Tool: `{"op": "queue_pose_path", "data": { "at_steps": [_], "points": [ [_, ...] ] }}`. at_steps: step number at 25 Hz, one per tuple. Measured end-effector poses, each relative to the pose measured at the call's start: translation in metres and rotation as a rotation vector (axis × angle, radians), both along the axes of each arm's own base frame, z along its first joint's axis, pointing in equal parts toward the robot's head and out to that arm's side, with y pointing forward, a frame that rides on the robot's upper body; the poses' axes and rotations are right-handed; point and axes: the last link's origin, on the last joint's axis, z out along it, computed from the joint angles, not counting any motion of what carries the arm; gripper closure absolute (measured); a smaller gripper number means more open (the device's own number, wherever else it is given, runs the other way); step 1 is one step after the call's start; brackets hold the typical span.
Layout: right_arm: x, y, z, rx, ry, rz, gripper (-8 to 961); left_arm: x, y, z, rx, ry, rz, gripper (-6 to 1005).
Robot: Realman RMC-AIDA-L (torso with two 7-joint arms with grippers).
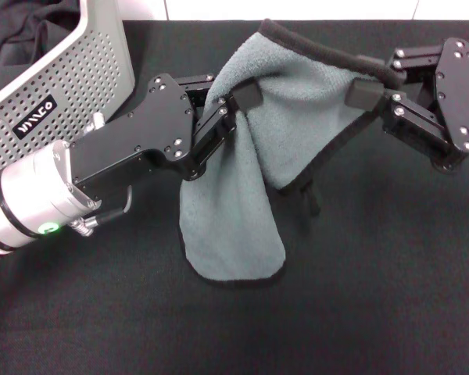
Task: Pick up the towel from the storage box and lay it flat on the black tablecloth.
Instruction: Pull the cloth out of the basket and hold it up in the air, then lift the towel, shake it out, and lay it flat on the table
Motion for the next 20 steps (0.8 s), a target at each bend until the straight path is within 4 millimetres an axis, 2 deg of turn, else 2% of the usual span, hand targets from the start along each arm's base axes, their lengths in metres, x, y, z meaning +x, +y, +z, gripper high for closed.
{"op": "queue_pose_path", "data": {
  "at_steps": [5, 8, 15, 17, 20],
  "points": [
    [0.002, -0.003, -0.001, 0.007, -0.004, 0.013, 784, -0.002, -0.001, 0.000, -0.001, -0.007, 0.013, 953],
    [0.002, -0.004, -0.002, 0.006, -0.004, 0.017, 939, -0.004, -0.002, -0.001, 0.002, -0.007, 0.019, 952],
    [-0.003, -0.001, 0.003, -0.009, -0.005, 0.016, 943, -0.007, -0.004, -0.007, -0.009, -0.003, 0.030, 951],
    [-0.010, 0.004, 0.015, -0.027, -0.014, 0.006, 945, -0.009, -0.006, -0.007, -0.015, -0.003, 0.040, 950],
    [-0.021, 0.013, 0.048, -0.043, -0.057, -0.041, 946, -0.017, -0.010, -0.007, -0.016, -0.007, 0.071, 949]
  ]
}}
